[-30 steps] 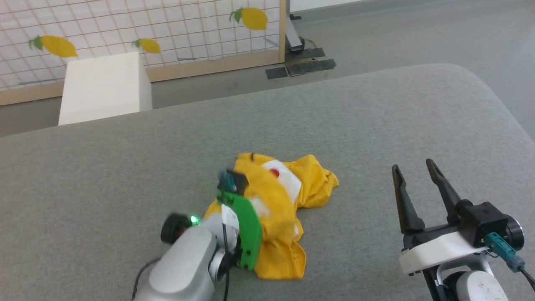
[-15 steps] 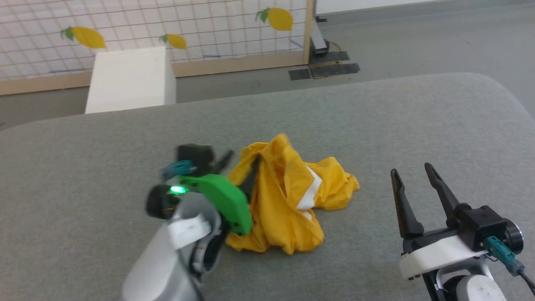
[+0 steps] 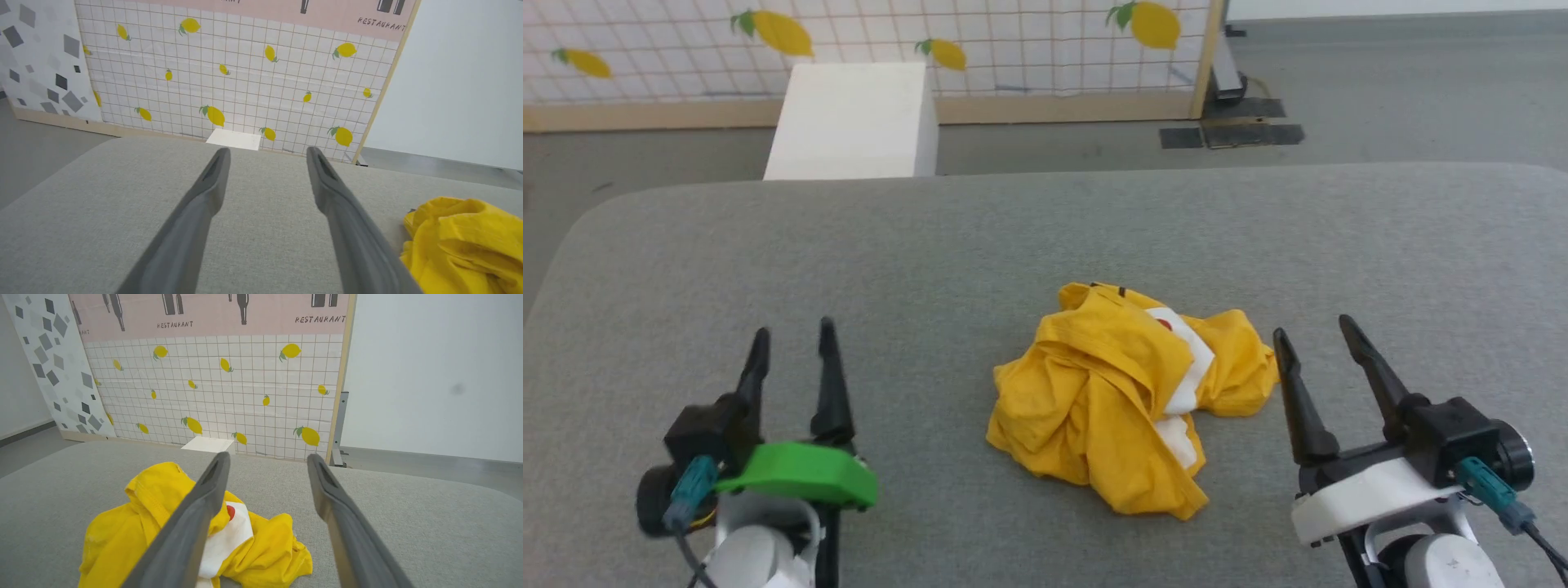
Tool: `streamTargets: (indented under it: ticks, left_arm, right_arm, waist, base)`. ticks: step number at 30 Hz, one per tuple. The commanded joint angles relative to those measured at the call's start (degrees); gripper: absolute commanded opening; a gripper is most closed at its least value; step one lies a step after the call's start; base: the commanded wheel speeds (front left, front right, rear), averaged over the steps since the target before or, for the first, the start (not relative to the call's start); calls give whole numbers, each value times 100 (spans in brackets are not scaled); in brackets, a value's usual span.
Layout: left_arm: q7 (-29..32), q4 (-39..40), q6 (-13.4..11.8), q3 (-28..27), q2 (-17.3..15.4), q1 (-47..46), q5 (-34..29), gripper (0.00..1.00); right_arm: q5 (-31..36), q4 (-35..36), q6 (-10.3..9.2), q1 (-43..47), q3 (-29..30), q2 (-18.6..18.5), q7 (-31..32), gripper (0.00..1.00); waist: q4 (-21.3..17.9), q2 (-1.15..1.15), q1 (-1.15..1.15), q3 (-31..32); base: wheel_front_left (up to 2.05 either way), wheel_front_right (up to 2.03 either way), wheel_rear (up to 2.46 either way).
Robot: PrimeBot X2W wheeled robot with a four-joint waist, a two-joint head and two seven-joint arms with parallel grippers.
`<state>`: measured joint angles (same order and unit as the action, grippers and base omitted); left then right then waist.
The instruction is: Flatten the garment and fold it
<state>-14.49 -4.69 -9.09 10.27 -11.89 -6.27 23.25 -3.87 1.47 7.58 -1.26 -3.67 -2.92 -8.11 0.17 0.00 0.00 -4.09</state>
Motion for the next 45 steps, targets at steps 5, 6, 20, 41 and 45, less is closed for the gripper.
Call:
streamTargets:
  ticks: [5,6,20,41,45]
  left_arm:
    - [-48,408,125,-501,330,253,-386,100]
    - [-49,438,183,-548,391,272,-455,100]
    - [-51,277,788,-858,879,132,-851,100]
    - [-51,104,920,-843,901,320,-817,100]
    - [-51,106,923,-810,901,319,-812,100]
  right_arm:
    - [151,-118,-9,-317,-477,4,578,100]
    - [188,-183,-9,-391,-585,4,766,100]
    - [372,-1130,-9,-1448,-951,-75,3085,0]
    - [125,-250,-9,-2894,-169,2,1811,0]
    - [593,-387,-9,-1855,942,2,2181,0]
  waist:
    - [354,0,0,-231]
    - [400,0,0,-257]
    - [847,0,0,-434]
    - [636,0,0,-93]
    - [593,0,0,-158]
  base:
    - [0,0,0]
    - [0,0,0]
    - [0,0,0]
    - [0,0,0]
    - [0,0,0]
